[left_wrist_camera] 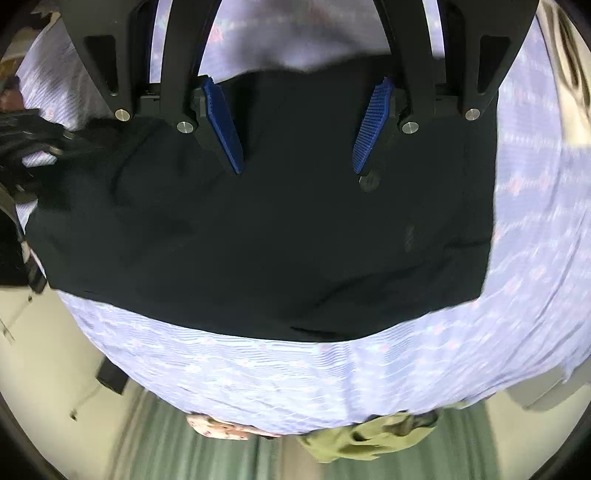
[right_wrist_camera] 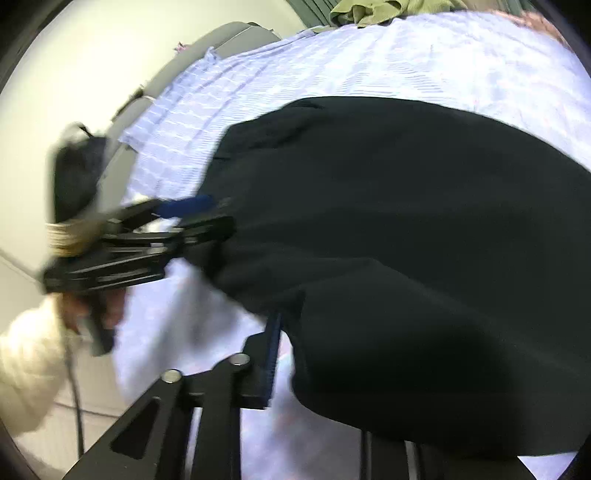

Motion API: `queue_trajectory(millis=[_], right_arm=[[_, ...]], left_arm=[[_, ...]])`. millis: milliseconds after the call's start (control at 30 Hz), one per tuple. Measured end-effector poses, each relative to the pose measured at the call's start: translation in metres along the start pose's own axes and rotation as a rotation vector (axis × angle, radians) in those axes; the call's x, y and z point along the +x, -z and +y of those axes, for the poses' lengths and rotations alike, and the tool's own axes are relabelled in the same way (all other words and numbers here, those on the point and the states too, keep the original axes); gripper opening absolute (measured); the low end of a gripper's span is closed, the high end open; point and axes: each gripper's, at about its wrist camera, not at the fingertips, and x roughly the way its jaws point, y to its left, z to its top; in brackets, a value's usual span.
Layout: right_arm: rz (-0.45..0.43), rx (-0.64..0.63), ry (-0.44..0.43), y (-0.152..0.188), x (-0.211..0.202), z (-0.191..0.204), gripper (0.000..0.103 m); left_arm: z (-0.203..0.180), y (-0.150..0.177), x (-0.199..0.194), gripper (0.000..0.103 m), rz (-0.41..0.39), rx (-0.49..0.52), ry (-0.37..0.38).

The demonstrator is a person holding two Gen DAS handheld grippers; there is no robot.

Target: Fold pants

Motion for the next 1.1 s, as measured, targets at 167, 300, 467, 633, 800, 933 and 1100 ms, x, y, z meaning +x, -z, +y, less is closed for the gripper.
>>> queue_trajectory(millis=[167, 300, 467, 633, 800, 933, 1100], right_arm=[[0.058, 0.055, -0.049, 0.038, 0.001, 0.029, 0.012], [0.116, 0.11, 0.031, 0.059, 0.032, 0.018, 0.012], [0.139, 0.142, 0.094, 0.064, 0.032, 0.021, 0.02], [0.166, 0.136, 0.119, 0.061, 0.004, 0.05, 0.036], [-0.129, 0.143, 0.29, 0.028, -0.046, 0.062, 0.067], [-0.239, 0.09, 0.487, -0.03, -0.025, 0.044, 0.067], [-0.291, 0.048, 0.63, -0.087, 0.008, 0.029, 0.067]], left_arm=[[-0.007, 0.022, -0.004, 0.069, 0.008, 0.022, -0.076], [-0.004, 0.03, 0.023, 0.079, 0.089, 0.04, -0.169], [0.011, 0.045, 0.037, 0.085, 0.137, -0.054, -0.235], [0.016, 0.039, -0.016, 0.078, 0.002, -0.039, -0.272], [0.05, 0.007, -0.035, 0.082, -0.117, -0.015, -0.272], [0.101, -0.029, -0.004, 0.081, -0.098, -0.023, -0.226], [0.146, -0.066, 0.039, 0.081, -0.046, -0.115, -0.127]])
